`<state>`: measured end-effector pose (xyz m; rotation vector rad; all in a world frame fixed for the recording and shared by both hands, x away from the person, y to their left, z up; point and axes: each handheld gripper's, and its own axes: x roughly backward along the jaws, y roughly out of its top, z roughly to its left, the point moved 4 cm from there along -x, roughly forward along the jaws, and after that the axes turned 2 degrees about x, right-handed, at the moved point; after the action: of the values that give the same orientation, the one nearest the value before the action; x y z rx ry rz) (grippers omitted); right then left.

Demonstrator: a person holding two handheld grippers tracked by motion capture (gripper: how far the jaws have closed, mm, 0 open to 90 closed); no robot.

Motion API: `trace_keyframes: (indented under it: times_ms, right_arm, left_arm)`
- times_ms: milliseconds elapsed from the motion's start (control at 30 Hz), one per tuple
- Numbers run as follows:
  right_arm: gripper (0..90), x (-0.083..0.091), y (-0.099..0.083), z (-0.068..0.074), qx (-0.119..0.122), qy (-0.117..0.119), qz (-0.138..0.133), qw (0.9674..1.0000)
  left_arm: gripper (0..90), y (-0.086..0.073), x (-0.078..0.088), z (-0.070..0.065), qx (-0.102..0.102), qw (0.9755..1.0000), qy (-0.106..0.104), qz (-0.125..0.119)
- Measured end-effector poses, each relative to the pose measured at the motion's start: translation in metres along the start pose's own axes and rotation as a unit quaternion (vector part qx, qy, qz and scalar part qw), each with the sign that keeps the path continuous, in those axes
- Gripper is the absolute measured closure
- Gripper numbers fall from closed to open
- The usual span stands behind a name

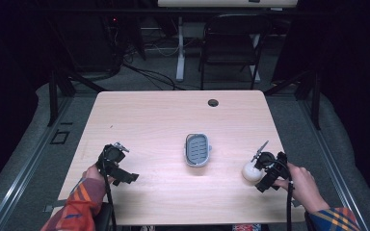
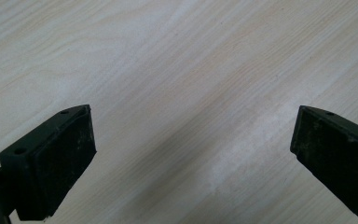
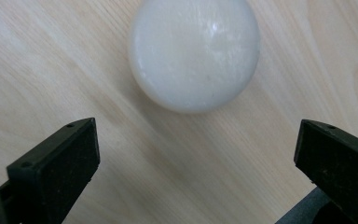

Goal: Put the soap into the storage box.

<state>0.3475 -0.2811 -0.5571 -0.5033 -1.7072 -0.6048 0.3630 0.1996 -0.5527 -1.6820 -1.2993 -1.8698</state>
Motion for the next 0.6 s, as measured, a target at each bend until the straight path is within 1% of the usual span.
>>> trace_keyframes:
  times_ms: [67,100,133,167,200,300,333,367,400,433,467,500,533,567,600]
  right_arm:
    - [0.0,0.000,0.002,0.000,0.001,0.003,0.000,1.0000]
    - [0.0,-0.002,0.005,0.001,0.008,0.003,0.005,0.9999]
    - [0.0,-0.002,0.005,0.001,0.013,-0.004,0.013,0.9998]
    - [0.0,-0.004,0.007,0.003,0.009,0.002,0.006,0.9999]
    - [0.0,-0.003,0.008,0.002,0.017,0.000,0.016,0.9997]
    - [0.0,-0.005,0.011,0.002,0.018,-0.002,0.012,0.9998]
    - [0.0,-0.004,0.013,0.001,0.025,-0.001,0.017,0.9996]
    - [0.0,-0.006,0.015,0.002,0.020,0.000,0.009,0.9998]
    - [0.0,-0.007,0.019,0.000,0.025,-0.003,0.014,0.9996]
    - [0.0,-0.007,0.019,0.000,0.025,-0.003,0.014,0.9996]
    - [0.0,-0.010,0.022,0.000,0.025,0.007,0.013,0.9996]
    - [0.0,-0.010,0.023,-0.002,0.030,0.005,0.019,0.9994]
    - [0.0,-0.010,0.024,-0.003,0.039,0.010,0.029,0.9987]
    - [0.0,-0.012,0.026,-0.002,0.033,0.013,0.023,0.9991]
    - [0.0,-0.013,0.027,-0.003,0.034,0.018,0.025,0.9989]
  left_arm:
    - [0.0,0.000,0.000,0.000,-0.003,1.0000,0.000,0.003]
    - [0.0,0.000,0.000,-0.001,-0.004,1.0000,0.000,0.002]
    - [0.0,0.000,0.000,-0.001,-0.004,1.0000,0.000,0.002]
    - [0.0,0.000,0.000,-0.001,-0.004,1.0000,0.000,0.001]
    - [0.0,0.000,0.000,-0.001,-0.004,1.0000,-0.001,0.001]
    - [0.0,0.000,0.000,0.000,-0.005,1.0000,-0.003,0.001]
    - [0.0,0.000,0.000,-0.001,-0.007,1.0000,-0.004,0.000]
    - [0.0,0.000,0.000,-0.001,-0.007,1.0000,-0.004,0.000]
    - [0.0,0.000,0.000,-0.001,-0.007,1.0000,-0.004,-0.001]
    - [0.0,0.000,0.000,-0.001,-0.007,1.0000,-0.004,-0.001]
    - [0.0,0.000,0.000,-0.001,-0.006,1.0000,-0.004,-0.002]
    - [0.0,0.000,0.000,-0.001,-0.006,1.0000,-0.004,-0.002]
    - [0.0,0.000,0.000,-0.001,-0.008,1.0000,-0.004,-0.001]
    - [0.0,0.001,0.000,-0.001,-0.008,1.0000,-0.004,0.000]
    - [0.0,0.001,0.000,-0.001,-0.009,1.0000,-0.004,0.000]
